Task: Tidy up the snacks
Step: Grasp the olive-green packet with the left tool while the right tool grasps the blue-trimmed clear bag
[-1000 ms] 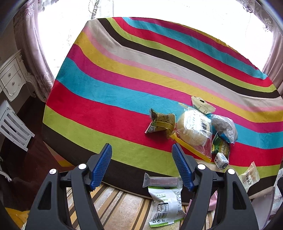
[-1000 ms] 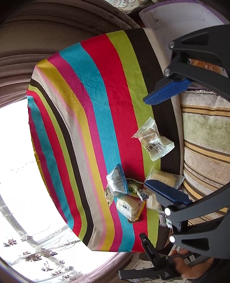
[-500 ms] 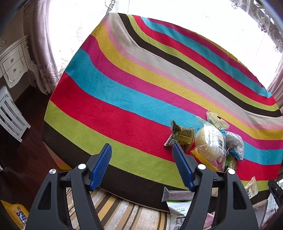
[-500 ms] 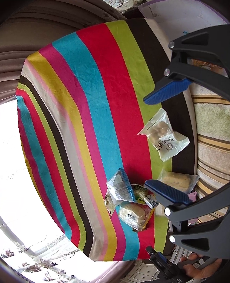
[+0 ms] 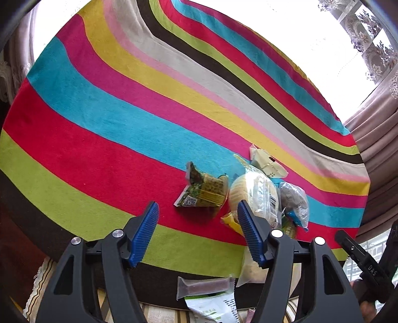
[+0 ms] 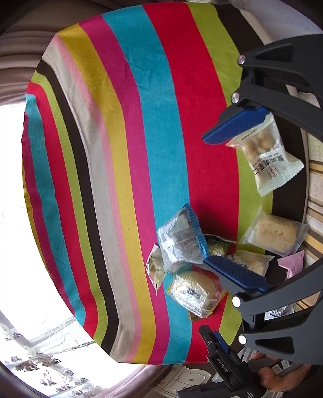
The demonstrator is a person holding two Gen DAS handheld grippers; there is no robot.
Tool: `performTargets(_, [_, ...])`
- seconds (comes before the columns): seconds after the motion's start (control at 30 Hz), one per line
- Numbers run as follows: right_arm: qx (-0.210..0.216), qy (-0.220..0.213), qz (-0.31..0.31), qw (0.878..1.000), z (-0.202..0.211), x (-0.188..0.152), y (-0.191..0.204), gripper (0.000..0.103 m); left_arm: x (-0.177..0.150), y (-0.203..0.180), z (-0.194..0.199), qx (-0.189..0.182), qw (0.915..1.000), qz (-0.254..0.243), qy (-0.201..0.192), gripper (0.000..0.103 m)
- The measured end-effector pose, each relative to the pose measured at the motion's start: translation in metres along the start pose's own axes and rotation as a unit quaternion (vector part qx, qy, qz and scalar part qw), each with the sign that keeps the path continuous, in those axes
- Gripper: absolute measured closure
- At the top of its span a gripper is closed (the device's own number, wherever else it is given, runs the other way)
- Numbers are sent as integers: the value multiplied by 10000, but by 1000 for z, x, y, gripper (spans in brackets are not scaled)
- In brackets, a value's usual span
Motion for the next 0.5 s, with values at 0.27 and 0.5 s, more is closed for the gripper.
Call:
performTargets(0.27, [165,185,639,9976,-32,19,32,11,3,18,-19,-1275,9797,1378,702,46])
performTargets(0.5, [146,356,787,9962,-59,28,39,11,1,20,-38,-1497,9644,1951,969,45])
Point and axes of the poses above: each gripper's, at about its wrist camera, not at the fingertips, and z roughly against the way its jaws point, y to its left, x to its top, the point moved 3 cm from there along -z, roughly the way its jaws point, and after that the axes turned 5 degrees about x, right-handed, at the moved point
